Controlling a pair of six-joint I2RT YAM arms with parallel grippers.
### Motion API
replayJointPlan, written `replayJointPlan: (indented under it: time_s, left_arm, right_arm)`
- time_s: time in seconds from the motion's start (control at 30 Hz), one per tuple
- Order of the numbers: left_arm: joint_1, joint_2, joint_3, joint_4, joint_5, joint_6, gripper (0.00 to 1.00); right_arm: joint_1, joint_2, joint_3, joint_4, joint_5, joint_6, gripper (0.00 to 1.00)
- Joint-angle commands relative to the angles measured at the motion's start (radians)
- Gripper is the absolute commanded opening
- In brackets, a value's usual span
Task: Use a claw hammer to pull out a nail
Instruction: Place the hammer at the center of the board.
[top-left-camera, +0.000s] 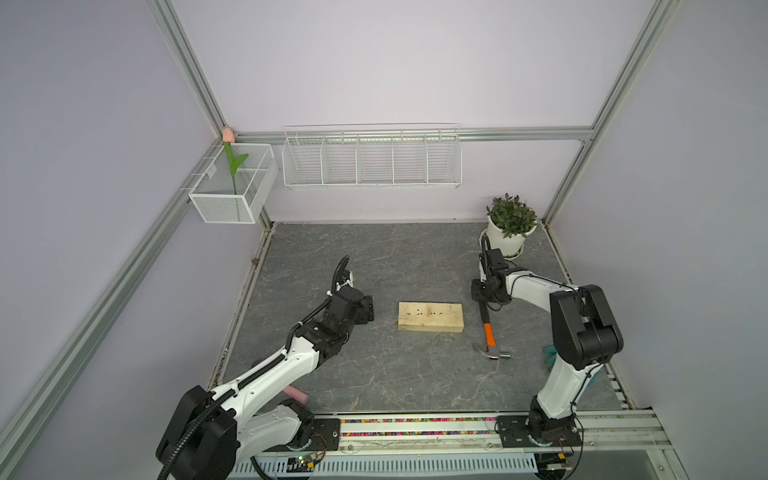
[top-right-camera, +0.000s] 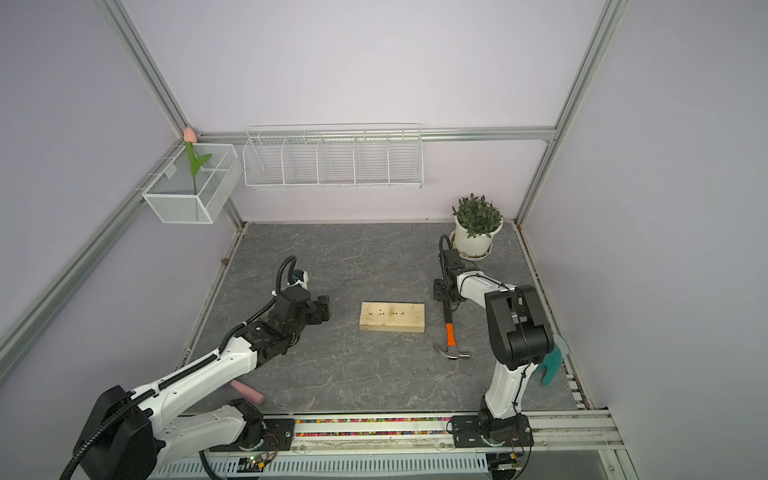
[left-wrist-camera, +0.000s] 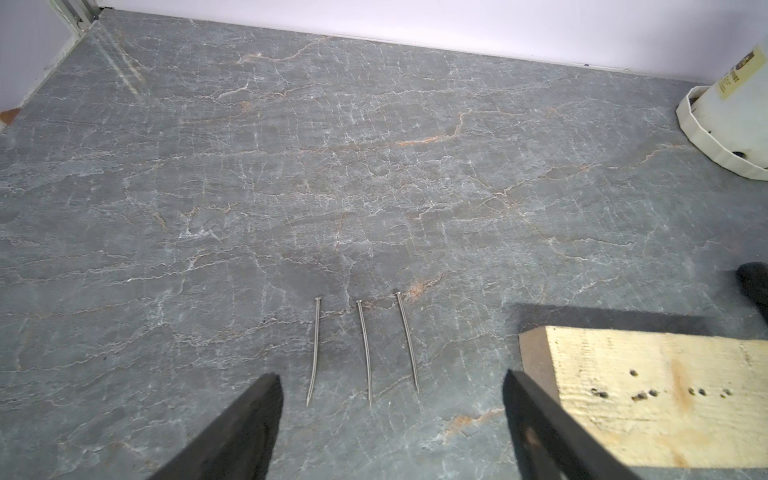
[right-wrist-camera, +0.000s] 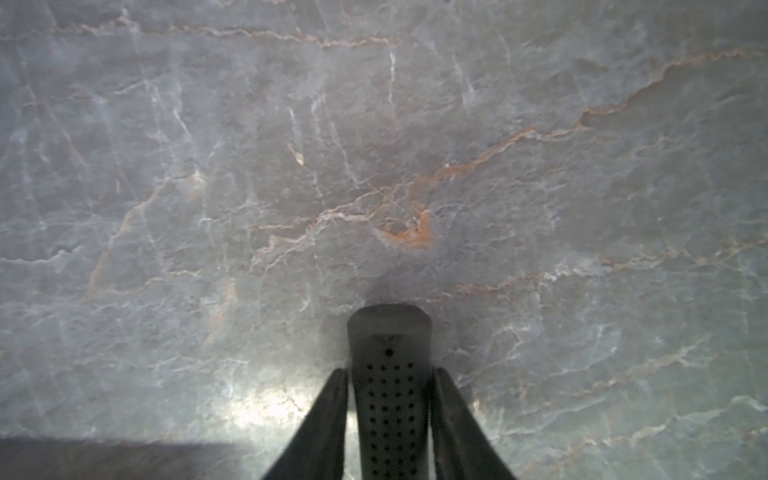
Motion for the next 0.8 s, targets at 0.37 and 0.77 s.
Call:
replayJointPlan:
  time_s: [0.37, 0.77]
  left_arm:
    - [0.012, -0.057, -0.027, 0.029, -0.056, 0.005, 0.87]
    - [0.107, -0.124, -0.095, 0.083, -0.264, 0.023, 1.0]
  right_arm:
    - [0.001, -0.055, -0.008, 0.04, 0.011, -0.022, 0.42]
    - [0.0, -0.408, -0.271, 0.327, 0.123, -0.061, 0.91]
